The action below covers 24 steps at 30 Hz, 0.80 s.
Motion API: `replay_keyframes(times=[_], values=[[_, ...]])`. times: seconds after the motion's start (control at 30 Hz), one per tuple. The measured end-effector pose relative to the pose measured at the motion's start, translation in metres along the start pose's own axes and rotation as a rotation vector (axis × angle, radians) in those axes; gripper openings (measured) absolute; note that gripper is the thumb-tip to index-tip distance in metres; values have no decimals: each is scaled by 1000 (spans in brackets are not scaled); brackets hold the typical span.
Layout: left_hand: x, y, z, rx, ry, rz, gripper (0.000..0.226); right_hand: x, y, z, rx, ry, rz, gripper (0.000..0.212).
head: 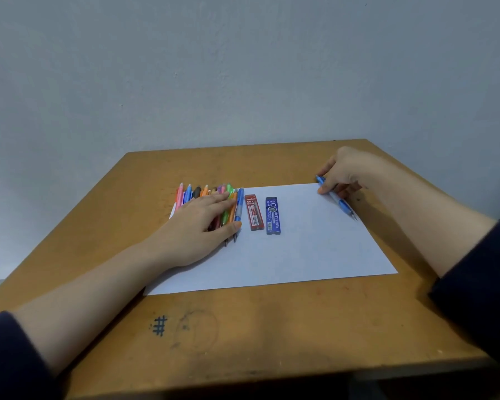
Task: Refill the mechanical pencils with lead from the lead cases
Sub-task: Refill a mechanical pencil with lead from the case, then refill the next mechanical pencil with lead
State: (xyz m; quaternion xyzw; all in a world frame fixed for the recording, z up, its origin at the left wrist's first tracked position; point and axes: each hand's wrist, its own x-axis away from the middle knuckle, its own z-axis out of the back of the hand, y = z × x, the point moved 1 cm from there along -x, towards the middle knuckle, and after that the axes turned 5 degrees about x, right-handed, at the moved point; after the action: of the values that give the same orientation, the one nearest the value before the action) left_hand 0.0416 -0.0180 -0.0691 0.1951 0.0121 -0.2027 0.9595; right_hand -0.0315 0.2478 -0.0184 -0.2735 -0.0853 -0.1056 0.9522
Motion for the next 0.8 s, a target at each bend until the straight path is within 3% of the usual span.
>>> replay_keyframes(times=[0.57, 0.8], values=[[1, 2, 2, 26, -17, 21, 59, -9, 1, 0, 57, -22, -25, 40], [2, 3, 2, 24, -15, 30, 59, -4, 0, 5, 153, 81, 18, 45]])
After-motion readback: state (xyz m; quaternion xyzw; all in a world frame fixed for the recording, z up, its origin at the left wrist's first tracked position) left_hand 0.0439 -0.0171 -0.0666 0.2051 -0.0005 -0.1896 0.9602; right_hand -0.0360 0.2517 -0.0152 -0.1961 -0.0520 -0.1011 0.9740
